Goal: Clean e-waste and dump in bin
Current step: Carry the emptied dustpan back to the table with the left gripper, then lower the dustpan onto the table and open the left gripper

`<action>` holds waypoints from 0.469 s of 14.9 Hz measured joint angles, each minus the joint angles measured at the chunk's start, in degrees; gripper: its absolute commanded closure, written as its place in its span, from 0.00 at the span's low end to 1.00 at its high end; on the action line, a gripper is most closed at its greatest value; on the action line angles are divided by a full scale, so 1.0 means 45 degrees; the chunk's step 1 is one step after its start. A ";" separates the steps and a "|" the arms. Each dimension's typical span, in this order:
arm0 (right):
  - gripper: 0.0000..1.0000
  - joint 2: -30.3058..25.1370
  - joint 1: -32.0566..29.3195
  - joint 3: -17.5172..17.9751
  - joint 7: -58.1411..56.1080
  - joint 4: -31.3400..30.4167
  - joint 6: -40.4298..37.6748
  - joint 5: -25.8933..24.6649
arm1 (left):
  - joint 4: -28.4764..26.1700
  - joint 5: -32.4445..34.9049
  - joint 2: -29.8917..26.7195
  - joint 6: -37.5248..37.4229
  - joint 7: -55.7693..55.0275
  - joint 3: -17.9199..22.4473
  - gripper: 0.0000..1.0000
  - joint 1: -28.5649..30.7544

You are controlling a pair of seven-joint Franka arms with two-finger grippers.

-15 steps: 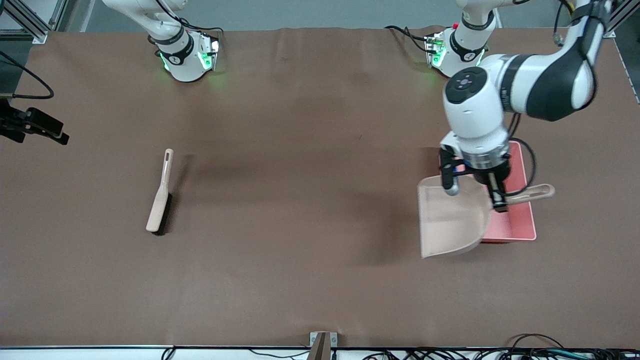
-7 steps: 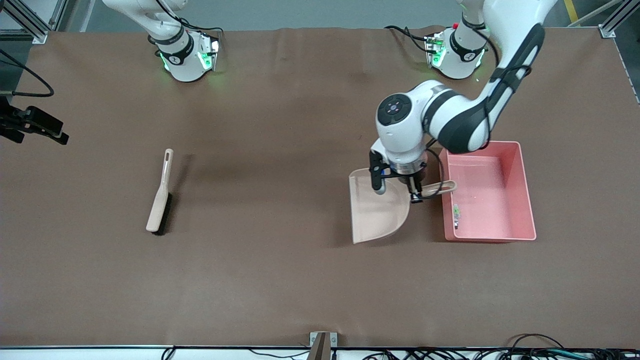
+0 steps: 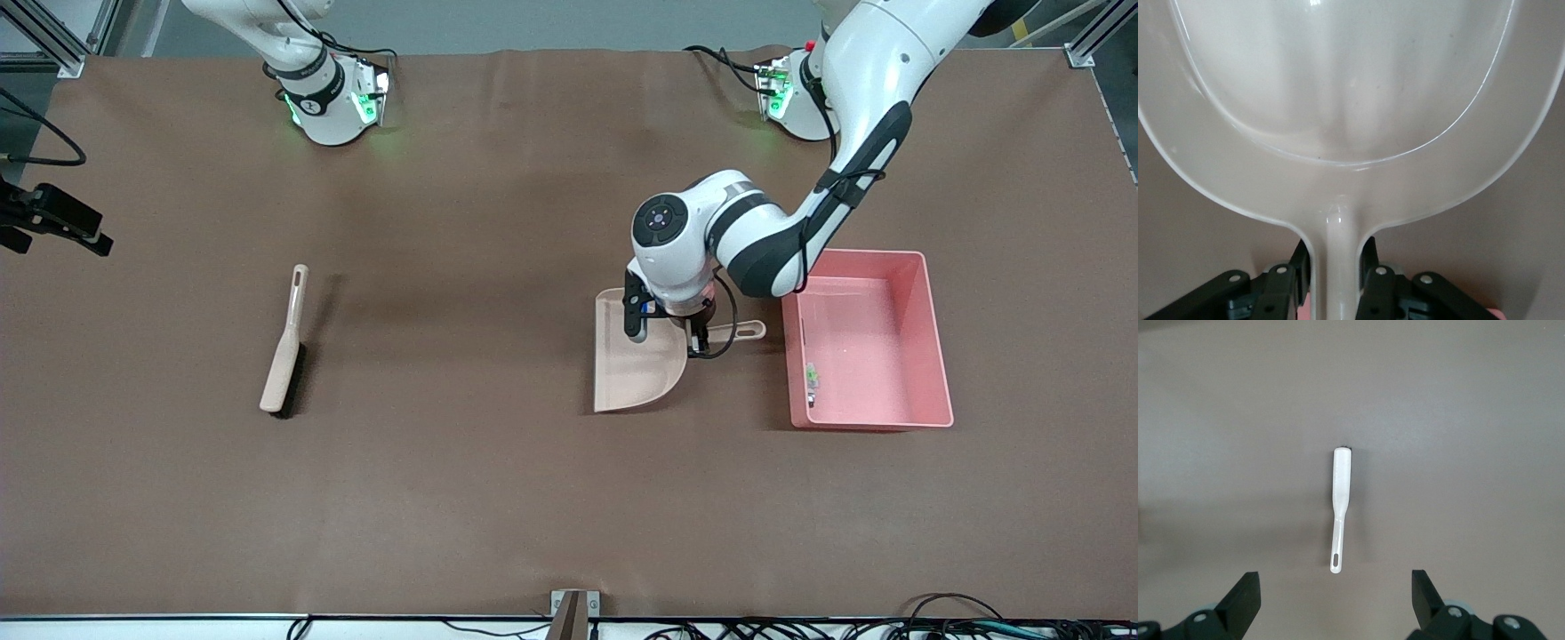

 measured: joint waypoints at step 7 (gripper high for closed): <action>0.00 0.0013 -0.0003 -0.0008 0.0398 0.0000 -0.0034 0.0000 | 0.0002 0.0000 0.0481 0.0096 -0.0012 -0.0011 0.97 -0.0235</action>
